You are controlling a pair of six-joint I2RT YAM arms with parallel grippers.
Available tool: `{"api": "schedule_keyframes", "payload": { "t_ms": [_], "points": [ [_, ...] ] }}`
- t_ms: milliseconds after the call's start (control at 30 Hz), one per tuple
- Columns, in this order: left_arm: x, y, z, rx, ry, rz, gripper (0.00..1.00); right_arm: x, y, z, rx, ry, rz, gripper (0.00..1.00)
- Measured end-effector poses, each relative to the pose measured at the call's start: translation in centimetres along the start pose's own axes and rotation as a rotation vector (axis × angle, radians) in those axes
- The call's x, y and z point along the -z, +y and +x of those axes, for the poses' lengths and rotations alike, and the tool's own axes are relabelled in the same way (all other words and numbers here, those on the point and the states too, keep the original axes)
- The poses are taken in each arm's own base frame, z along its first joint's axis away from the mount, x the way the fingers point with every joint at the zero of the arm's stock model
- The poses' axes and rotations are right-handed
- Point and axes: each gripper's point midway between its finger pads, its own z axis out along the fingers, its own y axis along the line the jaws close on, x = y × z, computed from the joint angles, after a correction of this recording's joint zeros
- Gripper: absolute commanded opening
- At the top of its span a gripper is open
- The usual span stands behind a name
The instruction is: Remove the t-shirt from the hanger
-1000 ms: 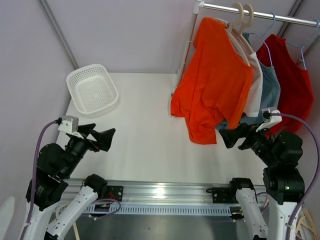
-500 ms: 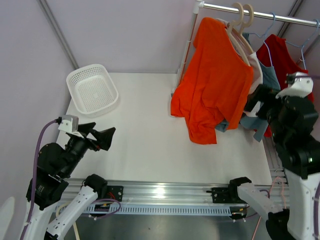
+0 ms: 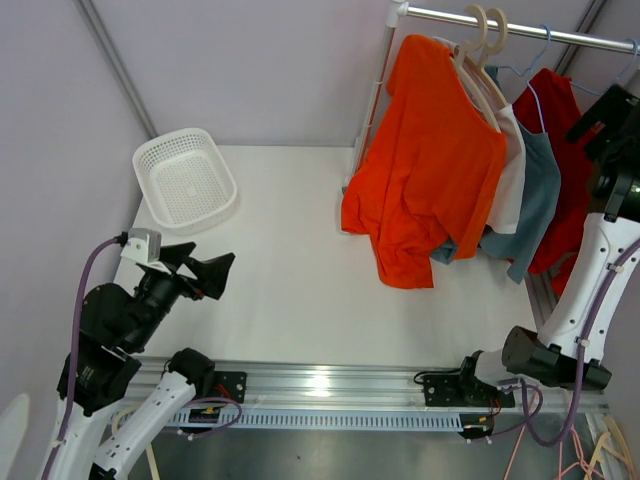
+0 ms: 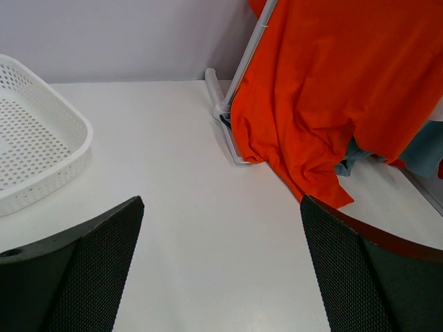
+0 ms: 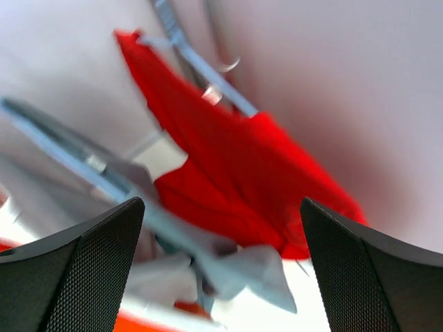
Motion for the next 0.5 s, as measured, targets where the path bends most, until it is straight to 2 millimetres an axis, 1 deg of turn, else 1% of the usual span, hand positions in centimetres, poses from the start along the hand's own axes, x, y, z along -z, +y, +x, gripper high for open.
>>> {"api": "schedule_keyframes", "payload": {
  "t_ms": [100,233,367,500],
  "points": [
    [-0.1,-0.1,0.2,0.001,0.004,0.007,0.99,-1.3,-0.8,-0.7,-0.033,-0.013,-0.002,1.0],
    [-0.4,0.0,0.4,0.003,0.008,0.004,0.99,-3.1,0.1,-0.9,-0.033,-0.009,-0.053,0.99],
    [-1.3,0.0,1.0,0.01,0.036,-0.004,1.0,-5.8,0.9,-0.5,0.004,0.017,-0.093,1.0],
    [-2.5,-0.1,1.2,0.012,0.054,-0.006,0.99,-8.5,0.4,0.8,0.059,0.055,-0.074,0.99]
  ]
}}
